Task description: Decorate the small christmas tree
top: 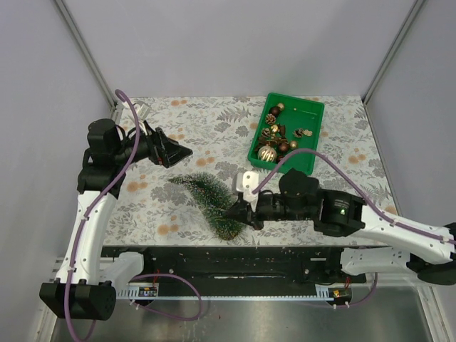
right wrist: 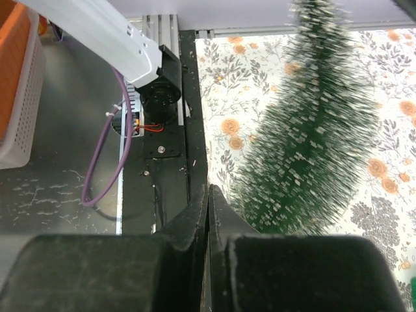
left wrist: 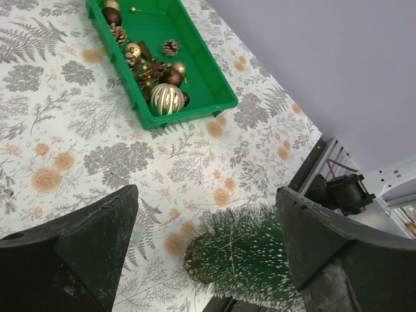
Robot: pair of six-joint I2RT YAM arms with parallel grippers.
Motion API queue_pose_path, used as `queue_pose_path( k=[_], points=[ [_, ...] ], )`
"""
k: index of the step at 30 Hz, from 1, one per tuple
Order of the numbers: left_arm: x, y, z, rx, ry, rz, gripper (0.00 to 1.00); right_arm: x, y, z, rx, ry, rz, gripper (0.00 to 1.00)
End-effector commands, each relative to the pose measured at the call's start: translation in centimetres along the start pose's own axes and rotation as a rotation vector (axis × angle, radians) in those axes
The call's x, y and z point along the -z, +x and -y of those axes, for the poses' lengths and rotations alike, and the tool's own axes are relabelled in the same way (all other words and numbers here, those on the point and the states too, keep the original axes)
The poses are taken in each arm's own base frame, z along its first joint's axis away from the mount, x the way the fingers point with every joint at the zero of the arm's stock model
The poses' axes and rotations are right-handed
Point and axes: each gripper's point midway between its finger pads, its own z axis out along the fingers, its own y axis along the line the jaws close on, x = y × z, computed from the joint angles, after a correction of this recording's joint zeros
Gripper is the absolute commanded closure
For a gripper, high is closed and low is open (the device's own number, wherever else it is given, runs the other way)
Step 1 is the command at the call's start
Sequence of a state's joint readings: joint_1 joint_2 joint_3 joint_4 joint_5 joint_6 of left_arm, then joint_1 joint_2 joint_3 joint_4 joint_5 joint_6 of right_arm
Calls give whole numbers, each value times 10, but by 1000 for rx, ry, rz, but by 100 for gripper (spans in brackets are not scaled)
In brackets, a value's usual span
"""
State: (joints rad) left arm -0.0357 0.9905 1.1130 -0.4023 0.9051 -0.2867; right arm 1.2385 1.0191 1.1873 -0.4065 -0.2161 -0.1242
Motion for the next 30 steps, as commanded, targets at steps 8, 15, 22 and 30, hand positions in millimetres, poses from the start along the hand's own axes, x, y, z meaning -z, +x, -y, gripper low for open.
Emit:
queue_pose_path(
  k=[8, 15, 22, 30],
  points=[
    [6, -13, -5, -67, -69, 45, 12, -90, 3, -23, 195, 97, -78, 100],
    [8, -11, -1, -79, -54, 43, 12, -126, 5, 16, 254, 368, -80, 100],
    [9, -8, 4, -76, -31, 43, 12, -156, 2, 43, 340, 609, -68, 81],
    [15, -2, 8, -130, -35, 37, 8, -161, -1, 24, 297, 533, -45, 56]
  ],
)
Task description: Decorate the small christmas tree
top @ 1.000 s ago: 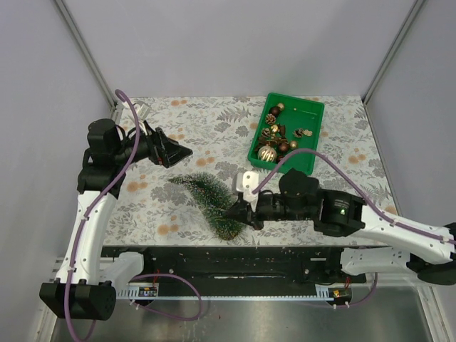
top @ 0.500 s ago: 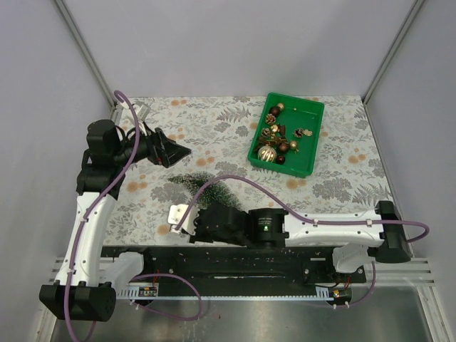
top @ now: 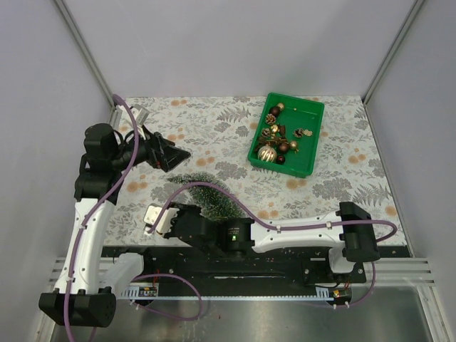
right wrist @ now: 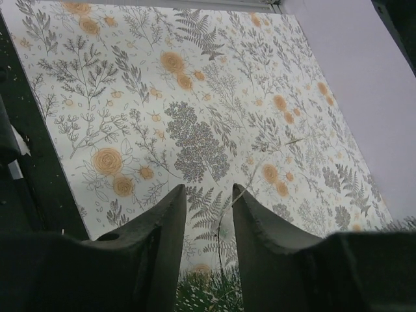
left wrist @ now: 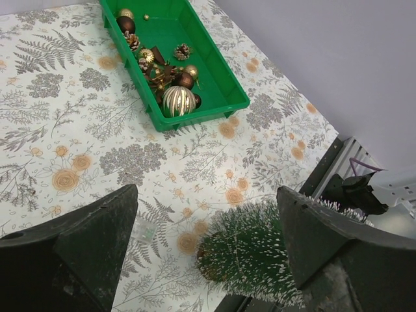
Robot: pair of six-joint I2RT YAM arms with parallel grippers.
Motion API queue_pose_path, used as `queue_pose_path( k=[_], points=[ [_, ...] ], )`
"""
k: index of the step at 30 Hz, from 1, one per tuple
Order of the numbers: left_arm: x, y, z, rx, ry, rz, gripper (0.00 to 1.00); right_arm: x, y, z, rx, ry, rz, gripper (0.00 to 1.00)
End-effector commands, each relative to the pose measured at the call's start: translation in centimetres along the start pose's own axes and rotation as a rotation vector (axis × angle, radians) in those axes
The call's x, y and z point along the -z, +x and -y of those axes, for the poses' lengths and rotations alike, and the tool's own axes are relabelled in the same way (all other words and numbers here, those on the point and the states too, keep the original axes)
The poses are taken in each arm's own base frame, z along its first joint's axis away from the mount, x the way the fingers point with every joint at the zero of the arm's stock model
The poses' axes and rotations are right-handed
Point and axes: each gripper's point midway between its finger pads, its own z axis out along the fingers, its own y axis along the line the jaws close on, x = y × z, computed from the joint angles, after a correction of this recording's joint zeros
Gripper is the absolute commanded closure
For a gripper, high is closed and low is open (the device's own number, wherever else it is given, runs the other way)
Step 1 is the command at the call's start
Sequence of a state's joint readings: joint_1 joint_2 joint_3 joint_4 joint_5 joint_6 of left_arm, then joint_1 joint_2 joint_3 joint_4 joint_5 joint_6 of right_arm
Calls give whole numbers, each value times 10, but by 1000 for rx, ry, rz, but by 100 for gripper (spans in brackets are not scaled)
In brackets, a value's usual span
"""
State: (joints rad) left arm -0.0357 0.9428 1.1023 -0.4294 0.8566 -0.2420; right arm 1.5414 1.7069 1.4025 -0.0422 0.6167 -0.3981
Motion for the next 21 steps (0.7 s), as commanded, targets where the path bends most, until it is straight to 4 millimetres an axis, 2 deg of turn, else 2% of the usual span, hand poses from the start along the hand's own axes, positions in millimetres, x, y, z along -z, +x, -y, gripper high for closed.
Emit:
queue_pose_path(
  k=[1, 5, 7, 11, 13, 16, 21],
  points=[
    [9, -3, 7, -82, 1, 15, 7, 23, -51, 21, -129, 24, 131, 53],
    [9, 2, 2, -77, -19, -3, 5, 46, -77, 21, -217, -75, 220, 31],
    [8, 4, 1, -75, -21, -5, 4, 57, -83, 21, -249, -123, 234, 24],
    [9, 1, -1, -88, -35, 3, 2, 88, -111, 31, -343, -203, 332, 13],
    [9, 0, -2, -90, -39, 3, 1, 104, -124, 37, -378, -243, 377, 10],
    [9, -3, -4, -93, -54, 8, 1, 120, -132, 43, -400, -278, 398, 9],
    [10, -11, -5, -105, -79, 24, 1, 122, -122, 39, -393, -293, 361, 8]
  ],
)
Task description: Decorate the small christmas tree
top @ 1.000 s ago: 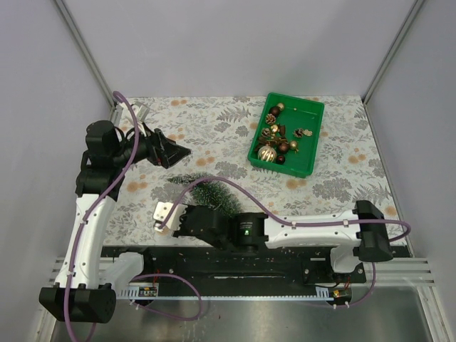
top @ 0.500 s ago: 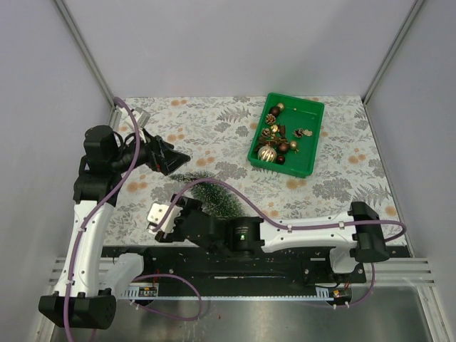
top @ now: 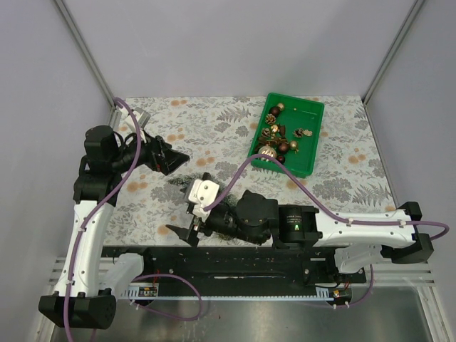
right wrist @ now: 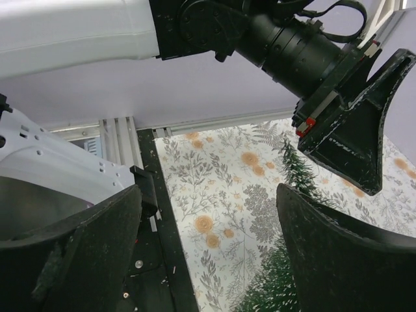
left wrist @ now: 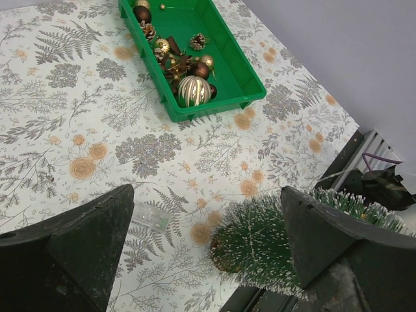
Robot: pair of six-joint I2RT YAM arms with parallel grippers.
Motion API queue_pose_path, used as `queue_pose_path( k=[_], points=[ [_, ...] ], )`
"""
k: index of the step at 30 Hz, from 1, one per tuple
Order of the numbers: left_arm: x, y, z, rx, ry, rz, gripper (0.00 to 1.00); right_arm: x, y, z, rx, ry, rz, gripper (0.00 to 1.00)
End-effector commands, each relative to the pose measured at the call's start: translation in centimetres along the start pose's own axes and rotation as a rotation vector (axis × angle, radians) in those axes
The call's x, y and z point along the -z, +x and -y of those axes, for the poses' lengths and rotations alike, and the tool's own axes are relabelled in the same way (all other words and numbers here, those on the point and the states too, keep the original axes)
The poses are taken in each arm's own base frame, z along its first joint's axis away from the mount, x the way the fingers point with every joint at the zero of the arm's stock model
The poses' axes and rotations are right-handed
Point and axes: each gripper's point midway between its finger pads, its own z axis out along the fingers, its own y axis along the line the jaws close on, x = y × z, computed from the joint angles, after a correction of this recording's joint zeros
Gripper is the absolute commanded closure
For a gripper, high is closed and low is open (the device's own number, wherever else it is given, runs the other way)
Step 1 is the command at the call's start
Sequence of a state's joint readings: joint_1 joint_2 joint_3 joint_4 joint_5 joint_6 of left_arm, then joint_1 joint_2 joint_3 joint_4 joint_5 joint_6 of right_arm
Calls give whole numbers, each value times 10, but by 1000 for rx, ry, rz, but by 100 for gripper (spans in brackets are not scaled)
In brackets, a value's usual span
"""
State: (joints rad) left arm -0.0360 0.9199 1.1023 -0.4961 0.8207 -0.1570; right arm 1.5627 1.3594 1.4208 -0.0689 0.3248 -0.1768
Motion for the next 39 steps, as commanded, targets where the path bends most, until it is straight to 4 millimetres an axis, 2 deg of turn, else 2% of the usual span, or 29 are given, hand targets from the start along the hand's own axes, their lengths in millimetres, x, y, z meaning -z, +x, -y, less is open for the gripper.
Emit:
queue_pose_path(
  k=[1, 8, 12, 17, 20, 25, 29, 31, 33, 37, 39],
  points=[
    [6, -20, -3, -56, -54, 45, 1, 7, -4, -10, -40, -55, -10, 8],
    [14, -12, -11, -91, -108, 27, 1, 36, -33, 14, -43, 11, 51, 7],
    [15, -7, -14, -81, -112, 17, 1, 66, -50, 41, -45, 93, 90, 7],
    [15, -5, -15, -76, -115, 13, 1, 107, -76, 61, -89, 119, 164, 8],
    [17, -4, -24, -56, -143, 12, 1, 125, -80, 74, -86, 160, 187, 8],
    [21, -4, -25, -56, -156, 13, 1, 135, -64, 86, -55, 211, 152, 8],
    [26, -2, -24, -60, -167, 1, 1, 138, -37, 98, -20, 296, 85, 8],
    [29, -1, -24, -48, -172, -13, 1, 130, -17, 99, 3, 320, 31, 9],
    [32, 0, -24, -31, -173, -22, 1, 123, -6, 99, 2, 325, 2, 11],
    [37, 5, -29, 24, -175, -39, 1, 109, 5, 110, -41, 327, -16, 16],
    [41, 6, -33, 31, -189, -40, 1, 108, 10, 123, -58, 360, -24, 17]
  ],
)
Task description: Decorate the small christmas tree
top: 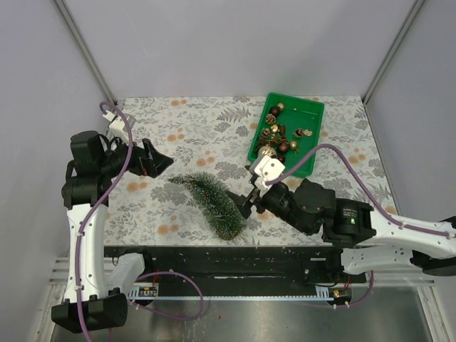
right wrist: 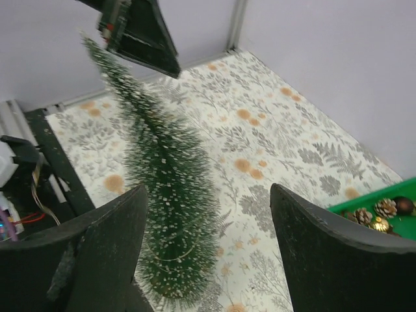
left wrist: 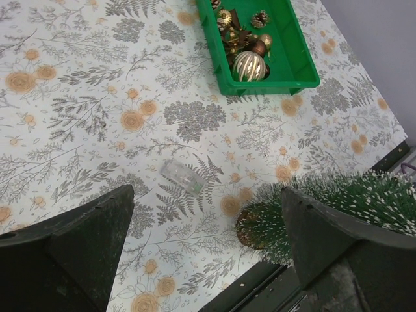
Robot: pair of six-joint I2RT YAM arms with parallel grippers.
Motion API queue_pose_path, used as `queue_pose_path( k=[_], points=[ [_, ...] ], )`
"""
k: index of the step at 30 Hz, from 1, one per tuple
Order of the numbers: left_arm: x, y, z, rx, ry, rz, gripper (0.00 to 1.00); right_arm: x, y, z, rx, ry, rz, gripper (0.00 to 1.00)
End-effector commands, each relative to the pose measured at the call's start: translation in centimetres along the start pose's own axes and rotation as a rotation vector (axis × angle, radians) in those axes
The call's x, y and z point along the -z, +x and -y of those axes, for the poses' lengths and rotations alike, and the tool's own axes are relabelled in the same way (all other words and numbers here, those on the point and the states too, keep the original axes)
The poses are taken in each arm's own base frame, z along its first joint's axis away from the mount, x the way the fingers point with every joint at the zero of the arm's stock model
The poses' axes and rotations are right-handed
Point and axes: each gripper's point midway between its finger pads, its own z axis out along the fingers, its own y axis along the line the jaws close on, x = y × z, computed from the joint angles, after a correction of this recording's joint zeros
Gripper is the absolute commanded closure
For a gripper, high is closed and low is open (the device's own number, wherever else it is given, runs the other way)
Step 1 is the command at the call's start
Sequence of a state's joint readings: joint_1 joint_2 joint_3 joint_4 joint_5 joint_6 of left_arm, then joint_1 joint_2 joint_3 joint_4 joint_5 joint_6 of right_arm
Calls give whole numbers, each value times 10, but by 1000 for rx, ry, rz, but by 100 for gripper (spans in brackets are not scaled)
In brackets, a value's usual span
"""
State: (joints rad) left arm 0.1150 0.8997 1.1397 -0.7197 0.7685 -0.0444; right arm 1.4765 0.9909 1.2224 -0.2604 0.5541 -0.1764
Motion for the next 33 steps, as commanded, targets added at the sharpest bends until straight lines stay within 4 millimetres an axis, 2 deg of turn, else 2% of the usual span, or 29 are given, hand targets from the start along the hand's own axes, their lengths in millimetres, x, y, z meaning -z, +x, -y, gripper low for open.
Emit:
queue_pose_path(
  k=[1, 5, 7, 11, 17, 19, 23, 27, 33],
  points=[
    [11, -9, -1, -14, -3, 16, 1, -6, -3, 32, -79, 86, 17, 18],
    [11, -3, -15, -5, -43, 4, 1, -8, 4, 83, -154, 237, 11, 21],
    [7, 1, -24, 12, -61, -13, 1, -12, 13, 115, -229, 307, -7, 21],
    [-3, 11, -39, 59, -91, -54, 1, -25, 36, 139, -346, 341, -64, 21],
    [-11, 28, -55, 69, -114, -81, 1, -37, 85, 180, -413, 473, -160, 20],
    [-13, 29, -53, 64, -97, -85, 1, -46, 89, 180, -438, 429, -165, 20],
    [-7, 29, -46, 17, -72, -100, 1, -55, 78, 171, -424, 346, -136, 18],
    [7, 35, -23, -105, 27, -150, 1, -45, 63, 161, -412, 284, -106, 19],
    [46, 66, 23, -323, 210, -256, 1, -26, 53, 133, -453, 157, -88, 23]
  ],
)
